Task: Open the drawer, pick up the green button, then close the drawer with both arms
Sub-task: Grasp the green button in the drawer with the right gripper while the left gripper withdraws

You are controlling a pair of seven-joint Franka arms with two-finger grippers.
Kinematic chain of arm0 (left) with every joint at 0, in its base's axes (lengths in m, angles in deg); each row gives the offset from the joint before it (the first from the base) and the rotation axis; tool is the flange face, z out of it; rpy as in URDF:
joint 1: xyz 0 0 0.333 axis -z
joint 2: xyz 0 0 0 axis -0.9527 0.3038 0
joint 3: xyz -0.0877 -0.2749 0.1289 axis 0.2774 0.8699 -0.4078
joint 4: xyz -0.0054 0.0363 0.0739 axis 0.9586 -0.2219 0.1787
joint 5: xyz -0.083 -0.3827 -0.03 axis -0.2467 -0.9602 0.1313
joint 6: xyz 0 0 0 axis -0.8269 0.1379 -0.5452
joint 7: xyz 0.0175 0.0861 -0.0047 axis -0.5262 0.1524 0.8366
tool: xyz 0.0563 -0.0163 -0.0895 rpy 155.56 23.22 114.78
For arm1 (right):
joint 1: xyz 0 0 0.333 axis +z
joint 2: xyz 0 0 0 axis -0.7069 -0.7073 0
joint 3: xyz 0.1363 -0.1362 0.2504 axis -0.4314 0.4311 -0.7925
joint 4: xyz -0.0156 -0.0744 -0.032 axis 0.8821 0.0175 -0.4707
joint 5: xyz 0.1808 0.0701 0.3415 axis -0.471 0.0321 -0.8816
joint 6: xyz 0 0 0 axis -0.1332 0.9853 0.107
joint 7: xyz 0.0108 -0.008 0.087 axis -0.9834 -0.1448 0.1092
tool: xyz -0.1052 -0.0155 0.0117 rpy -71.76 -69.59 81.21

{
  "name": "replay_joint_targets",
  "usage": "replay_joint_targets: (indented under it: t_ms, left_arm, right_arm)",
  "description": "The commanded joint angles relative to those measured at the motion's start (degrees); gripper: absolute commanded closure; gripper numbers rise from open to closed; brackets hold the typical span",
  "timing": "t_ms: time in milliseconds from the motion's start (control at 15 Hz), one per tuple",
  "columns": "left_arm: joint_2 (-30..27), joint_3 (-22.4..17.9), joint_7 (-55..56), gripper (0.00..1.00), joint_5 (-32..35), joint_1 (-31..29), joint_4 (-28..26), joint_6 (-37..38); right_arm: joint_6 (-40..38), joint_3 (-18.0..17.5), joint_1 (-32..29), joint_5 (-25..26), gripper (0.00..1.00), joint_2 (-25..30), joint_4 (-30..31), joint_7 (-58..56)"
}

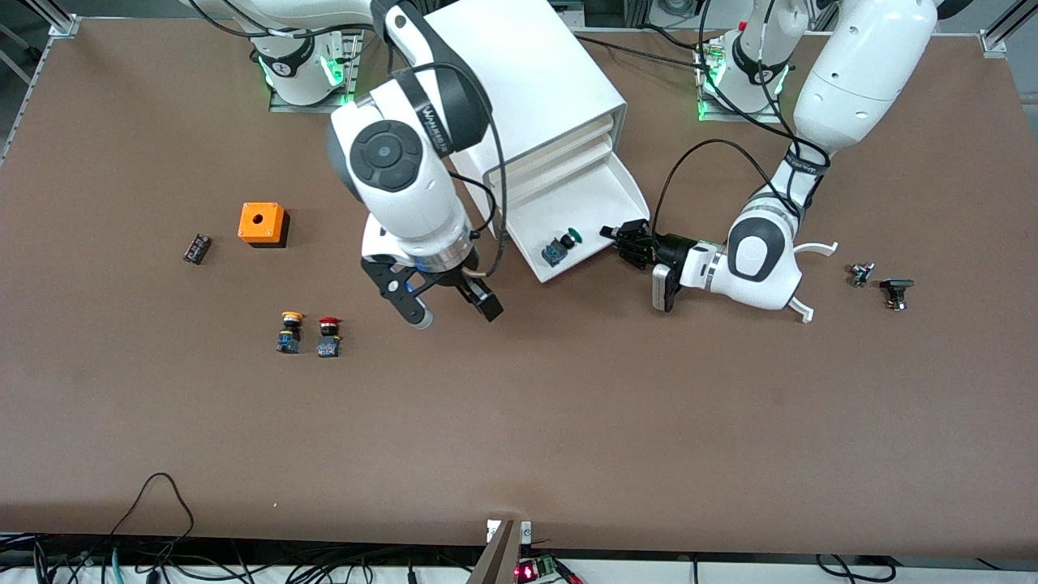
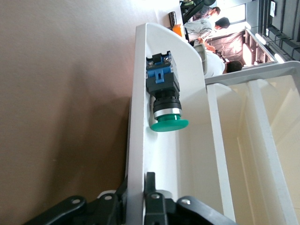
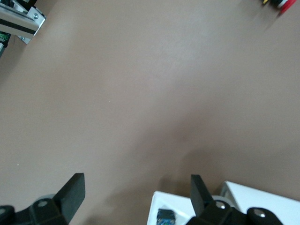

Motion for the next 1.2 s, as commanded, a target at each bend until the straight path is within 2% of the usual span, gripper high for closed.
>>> replay_joint_targets:
  t_ms: [0, 200, 333, 600, 800, 1133]
  left_arm:
    - [0.39, -0.27, -0.16, 0.0, 2.56, -0.33, 2.16, 1.66]
    - [-0.4, -2.37, 7.8, 0.0, 9.13, -0.42, 6.8, 9.2]
    - [-1.19, -3.96, 15.27, 0.0, 15.28, -0.51, 12.42, 16.32]
    - [-1.55, -5.99, 25.22, 0.0, 22.94, -1.47, 21.22, 28.72]
    - [-3.47, -5.99, 34.26, 0.0, 28.13, -1.56, 25.27, 33.48]
    - [-7.43, -4.58, 48.86, 0.0, 39.55, -0.51, 32.74, 39.2]
  right_arm:
    - [1.93, 0.57, 2.05, -1.0, 0.01, -2.8, -2.61, 5.44]
    - [3.17, 0.57, 3.89, -0.82, 0.01, -4.21, -2.52, 11.06]
    - [3.26, 0.57, 5.39, -0.65, 0.01, -5.26, -2.52, 14.84]
    - [4.05, 0.66, 8.46, -0.03, 0.01, -7.55, -2.08, 18.81]
    - [4.57, 0.66, 10.49, 2.51, 0.01, -9.04, -0.42, 20.22]
    - [10.28, 0.66, 13.3, 4.0, 0.01, -9.49, 4.15, 21.8]
